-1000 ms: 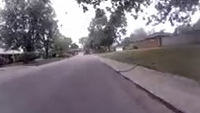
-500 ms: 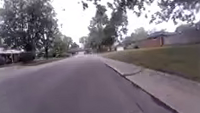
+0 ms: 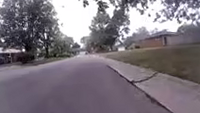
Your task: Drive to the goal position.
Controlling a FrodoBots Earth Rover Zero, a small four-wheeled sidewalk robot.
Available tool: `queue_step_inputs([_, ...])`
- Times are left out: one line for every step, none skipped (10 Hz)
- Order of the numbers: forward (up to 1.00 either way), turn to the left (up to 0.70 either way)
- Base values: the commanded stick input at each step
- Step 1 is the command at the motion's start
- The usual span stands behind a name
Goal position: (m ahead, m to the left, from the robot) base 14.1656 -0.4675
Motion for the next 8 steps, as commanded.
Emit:
queue_step_inputs([1.0,0.0])
queue_step_inputs([1.0,0.0])
queue_step_inputs([1.0,0.0])
queue_step_inputs([1.0,0.0])
queue_step_inputs([1.0,0.0])
queue_step_inputs([1.0,0.0])
queue_step_inputs([1.0,0.0])
queue_step_inputs([1.0,-0.11])
